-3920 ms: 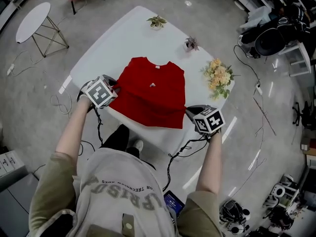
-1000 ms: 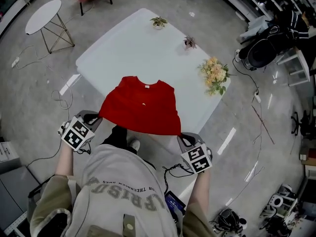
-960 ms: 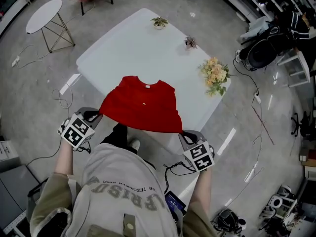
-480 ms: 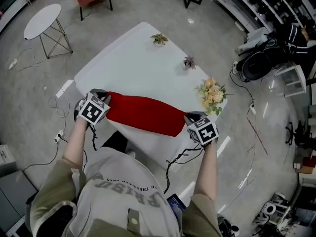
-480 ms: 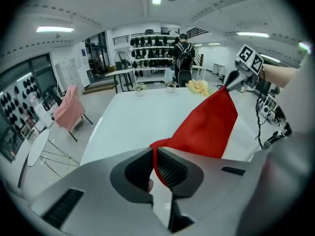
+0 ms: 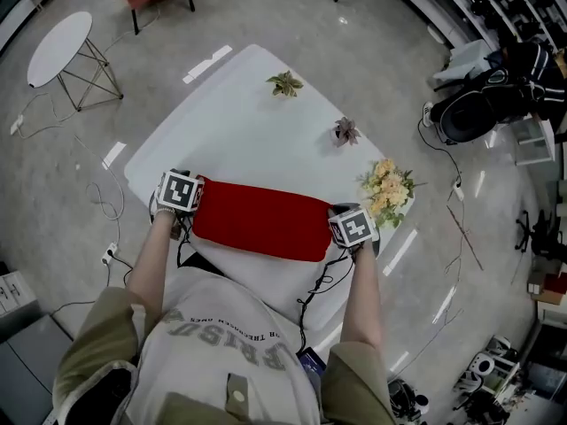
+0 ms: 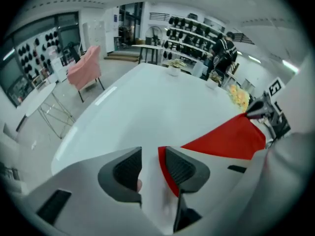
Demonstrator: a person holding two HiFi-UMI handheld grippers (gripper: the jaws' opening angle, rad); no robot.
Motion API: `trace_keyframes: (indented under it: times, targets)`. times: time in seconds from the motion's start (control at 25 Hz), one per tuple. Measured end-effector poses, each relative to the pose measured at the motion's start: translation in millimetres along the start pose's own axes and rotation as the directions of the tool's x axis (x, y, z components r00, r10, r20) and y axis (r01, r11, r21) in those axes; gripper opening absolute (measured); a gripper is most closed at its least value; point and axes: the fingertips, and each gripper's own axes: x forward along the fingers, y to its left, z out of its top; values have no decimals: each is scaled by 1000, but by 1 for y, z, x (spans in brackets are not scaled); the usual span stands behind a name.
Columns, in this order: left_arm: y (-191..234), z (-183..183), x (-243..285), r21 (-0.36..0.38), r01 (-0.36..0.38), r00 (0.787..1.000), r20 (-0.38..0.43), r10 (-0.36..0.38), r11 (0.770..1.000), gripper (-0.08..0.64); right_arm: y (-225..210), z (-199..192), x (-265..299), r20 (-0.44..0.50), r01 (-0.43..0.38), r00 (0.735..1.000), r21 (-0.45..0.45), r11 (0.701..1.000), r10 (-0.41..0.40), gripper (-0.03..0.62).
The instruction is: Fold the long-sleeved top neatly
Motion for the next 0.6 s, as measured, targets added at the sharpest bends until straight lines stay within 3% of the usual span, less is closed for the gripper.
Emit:
trace_keyframes:
  times: [0.08,0.2,0.24,0.28,0.36,0.4,0.44,0.48,0.52,0.6]
  targets:
    - [14,2,-2,-126,24,999,45,-18,992,191,-2,-3,9,-9,10,1000,13,1000,-10,28]
    - [43,1,-14,-333,64,989,149,-14,941,238,-5,-6,17,14,19,1000,44,999,-20,28]
    - [50,1,-20,-356,75,985,171,-14,931,238,-6,-4,17,41,27,999,54,998,-29,29]
    - [51,1,-27,-338,90,982,185,-28,937,238,-8,-2,13,79,35,996,70,997,-41,37]
    - [32,3,-44,-181,136,977,188,-102,974,238,-4,6,-4,170,10,985,105,994,-27,164]
    - [11,3,-52,-55,167,973,172,-155,984,241,4,10,-16,214,-33,977,106,994,9,304]
    - [-14,0,-60,87,196,968,143,-207,977,259,17,13,-28,249,-77,967,84,994,53,353]
    - [-41,-5,-65,233,218,964,101,-247,948,291,33,15,-38,270,-110,958,44,993,94,359]
    - [-67,-14,-67,373,233,962,47,-269,898,325,50,14,-45,270,-132,954,-6,991,129,360]
    - [-99,-42,-58,598,229,970,-73,-232,768,368,81,1,-43,197,-148,966,-107,983,167,360]
